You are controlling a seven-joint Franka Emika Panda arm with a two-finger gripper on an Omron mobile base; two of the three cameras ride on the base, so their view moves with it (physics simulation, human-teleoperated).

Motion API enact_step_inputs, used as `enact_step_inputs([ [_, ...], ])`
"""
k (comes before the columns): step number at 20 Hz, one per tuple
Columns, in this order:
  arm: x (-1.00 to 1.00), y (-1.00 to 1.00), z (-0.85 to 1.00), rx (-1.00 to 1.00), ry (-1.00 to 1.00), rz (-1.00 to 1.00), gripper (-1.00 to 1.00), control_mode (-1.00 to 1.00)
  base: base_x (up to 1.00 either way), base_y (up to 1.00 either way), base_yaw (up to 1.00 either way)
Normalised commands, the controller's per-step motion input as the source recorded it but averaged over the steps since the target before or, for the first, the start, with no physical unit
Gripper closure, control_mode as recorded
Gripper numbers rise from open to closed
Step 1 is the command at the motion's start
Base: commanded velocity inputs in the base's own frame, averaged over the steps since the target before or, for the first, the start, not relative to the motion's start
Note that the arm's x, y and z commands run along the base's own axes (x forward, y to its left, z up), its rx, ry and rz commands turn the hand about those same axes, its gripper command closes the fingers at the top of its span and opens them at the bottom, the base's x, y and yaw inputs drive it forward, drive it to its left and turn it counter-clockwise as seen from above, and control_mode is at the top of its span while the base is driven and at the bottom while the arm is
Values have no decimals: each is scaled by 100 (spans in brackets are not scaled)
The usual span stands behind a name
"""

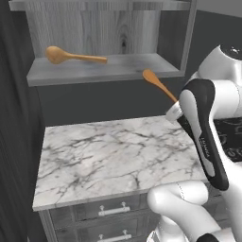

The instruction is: Organize the utensils by type. Pick up the wooden spoons from the counter and place them in the open cabinet. Then pick up the metallic utensils from the counter and place them in the open drawer.

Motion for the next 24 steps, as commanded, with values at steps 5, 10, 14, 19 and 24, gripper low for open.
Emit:
enact_step_inputs([
  [5,29,0,10,-7,0,17,100,-100,0,0,0],
  [10,2,0,-11,-11,0,27,100,-100,0,0,0],
  [14,0,0,-3,-10,-4,31,100,-100,0,0,0],
  [19,0,0,0,-8,-11,27,100,-100,0,0,0],
  [24,0,0,9,-4,-4,11,100,-100,0,0,0],
])
